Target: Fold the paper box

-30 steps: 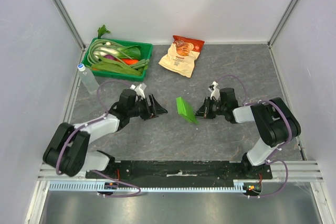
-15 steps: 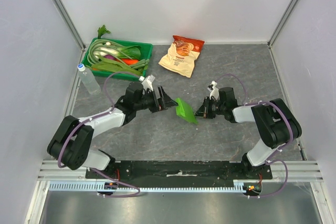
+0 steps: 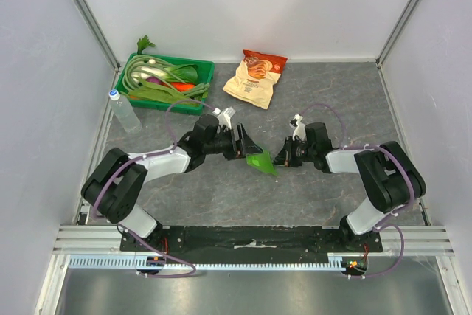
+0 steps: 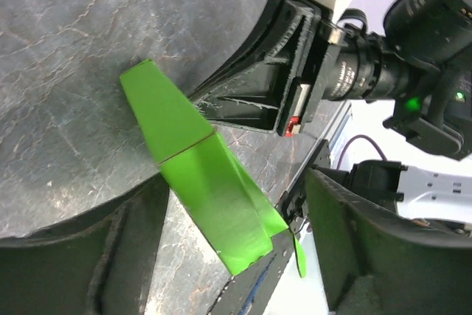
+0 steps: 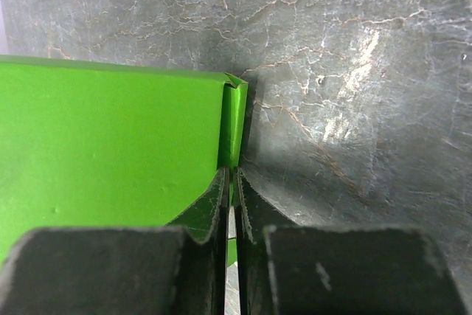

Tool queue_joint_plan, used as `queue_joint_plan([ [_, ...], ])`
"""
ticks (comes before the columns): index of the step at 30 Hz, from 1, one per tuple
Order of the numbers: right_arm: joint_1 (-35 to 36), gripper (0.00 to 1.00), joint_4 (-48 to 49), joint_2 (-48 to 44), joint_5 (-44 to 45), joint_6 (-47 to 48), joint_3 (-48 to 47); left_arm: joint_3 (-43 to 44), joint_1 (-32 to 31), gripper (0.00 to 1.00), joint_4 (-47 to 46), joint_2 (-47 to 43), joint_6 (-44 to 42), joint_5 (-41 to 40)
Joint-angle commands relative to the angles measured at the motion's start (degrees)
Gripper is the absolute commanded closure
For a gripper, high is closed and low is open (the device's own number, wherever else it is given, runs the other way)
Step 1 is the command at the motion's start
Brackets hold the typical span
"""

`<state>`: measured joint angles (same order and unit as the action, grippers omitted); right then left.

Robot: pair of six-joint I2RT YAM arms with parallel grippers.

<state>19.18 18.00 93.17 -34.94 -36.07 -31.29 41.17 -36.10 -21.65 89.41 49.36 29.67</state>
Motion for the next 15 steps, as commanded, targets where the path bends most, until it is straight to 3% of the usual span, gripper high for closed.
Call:
queue_joint_plan([
  [1,1.7,0.89,-3.9,-2.5,3.9,4.0,-2.6,3.2,0.3,0.34,5.7,-0.3,-0.2,-2.3],
  [7,6.2,0.8,-10.9,-5.3,11.8,8.8,-5.4,1.9,1.1,0.66,6.4,-0.6,1.2,-0.1],
  [10,6.4,0.72,-14.1,-8.5,14.8,11.9,-6.0,0.1,2.4,0.76,6.4,-2.1,2.5,2.0],
  [15,9.6,0.29,-21.0,-16.9,19.1,21.6,-7.7,-4.6,6.6,0.85,9.0,-9.3,7.5,5.1],
])
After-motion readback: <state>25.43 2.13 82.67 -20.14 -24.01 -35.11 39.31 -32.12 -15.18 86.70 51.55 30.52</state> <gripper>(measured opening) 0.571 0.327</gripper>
